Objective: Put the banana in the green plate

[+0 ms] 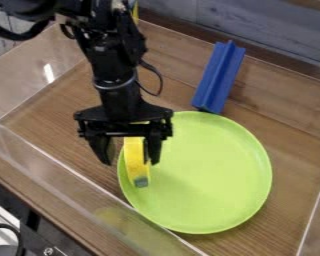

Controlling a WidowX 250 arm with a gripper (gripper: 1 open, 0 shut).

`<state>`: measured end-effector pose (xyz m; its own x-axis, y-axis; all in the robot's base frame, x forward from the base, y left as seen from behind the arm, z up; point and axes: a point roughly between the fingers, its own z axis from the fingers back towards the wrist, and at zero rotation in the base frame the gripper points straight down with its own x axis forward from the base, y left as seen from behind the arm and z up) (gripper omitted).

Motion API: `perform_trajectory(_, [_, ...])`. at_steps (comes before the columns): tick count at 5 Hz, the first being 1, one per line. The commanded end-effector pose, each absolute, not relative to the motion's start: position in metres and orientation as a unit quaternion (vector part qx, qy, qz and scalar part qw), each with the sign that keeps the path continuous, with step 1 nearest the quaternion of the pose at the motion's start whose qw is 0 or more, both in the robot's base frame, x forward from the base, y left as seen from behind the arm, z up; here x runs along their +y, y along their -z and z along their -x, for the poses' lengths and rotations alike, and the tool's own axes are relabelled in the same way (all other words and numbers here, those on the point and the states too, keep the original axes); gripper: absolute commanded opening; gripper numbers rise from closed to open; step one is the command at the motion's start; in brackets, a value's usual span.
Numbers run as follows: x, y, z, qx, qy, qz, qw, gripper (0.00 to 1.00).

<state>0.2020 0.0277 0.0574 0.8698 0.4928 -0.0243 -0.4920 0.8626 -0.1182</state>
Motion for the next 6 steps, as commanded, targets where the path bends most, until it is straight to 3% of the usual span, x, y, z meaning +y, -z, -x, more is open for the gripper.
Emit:
perform_trajectory(1, [0.029,-0.052,-0.208,-0.022,-0.229,0.059,0.971,1.0])
perform_trajectory(3, [0.038,-0.034,-0.208,-0.026,-0.203,0.056,0.977,1.0])
perform_trajectory(5, [0.044,-0.032,-0.209,-0.029,-0.215,0.052,0.975,1.0])
perform_trajectory(6, [0.05,-0.032,-0.205,-0.028,-0.195,0.051,0.979,0.0])
